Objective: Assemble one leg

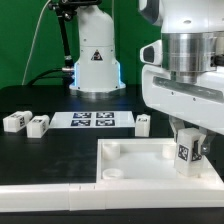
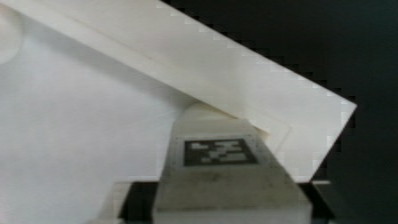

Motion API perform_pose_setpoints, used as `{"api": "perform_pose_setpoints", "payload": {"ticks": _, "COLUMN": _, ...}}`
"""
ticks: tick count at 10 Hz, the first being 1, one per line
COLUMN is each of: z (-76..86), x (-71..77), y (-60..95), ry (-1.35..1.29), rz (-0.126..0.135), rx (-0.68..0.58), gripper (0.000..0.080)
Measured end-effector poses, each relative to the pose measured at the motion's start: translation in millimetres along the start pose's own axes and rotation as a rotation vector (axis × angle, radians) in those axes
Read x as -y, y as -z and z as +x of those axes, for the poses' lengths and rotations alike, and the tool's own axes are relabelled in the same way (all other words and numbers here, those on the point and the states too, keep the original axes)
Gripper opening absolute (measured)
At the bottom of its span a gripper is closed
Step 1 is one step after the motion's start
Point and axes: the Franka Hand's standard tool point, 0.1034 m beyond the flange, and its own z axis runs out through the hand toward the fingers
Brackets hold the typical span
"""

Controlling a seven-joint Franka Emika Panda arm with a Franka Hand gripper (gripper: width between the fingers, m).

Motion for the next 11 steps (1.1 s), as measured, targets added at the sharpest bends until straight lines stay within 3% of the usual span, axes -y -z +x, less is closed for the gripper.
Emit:
{"api": "perform_pose_setpoints", "payload": {"ticks": 2, "z": 0.3, "x": 1.6, "y": 1.9, "ry": 0.031, "rz": 0.009, "rx": 0.004, "gripper": 0.0293}}
{"api": "perform_pose_setpoints", "payload": {"ticks": 3, "z": 0.2, "x": 1.6, "y": 1.8, "ry": 0.059, "rz": 0.009, "rx": 0.004, "gripper": 0.0614}}
{"api": "perform_pose_setpoints", "payload": {"ticks": 7, "z": -2.6, "x": 3.4, "y": 1.5, "ry": 0.568, "rz": 0.005, "rx": -0.006, "gripper": 0.0647}}
{"api": "perform_pose_setpoints", "payload": {"ticks": 11, "z": -0.7, "x": 2.4, "y": 1.5, "ry": 1.016, "rz": -0.025, "rx": -0.029, "gripper": 0.0649}}
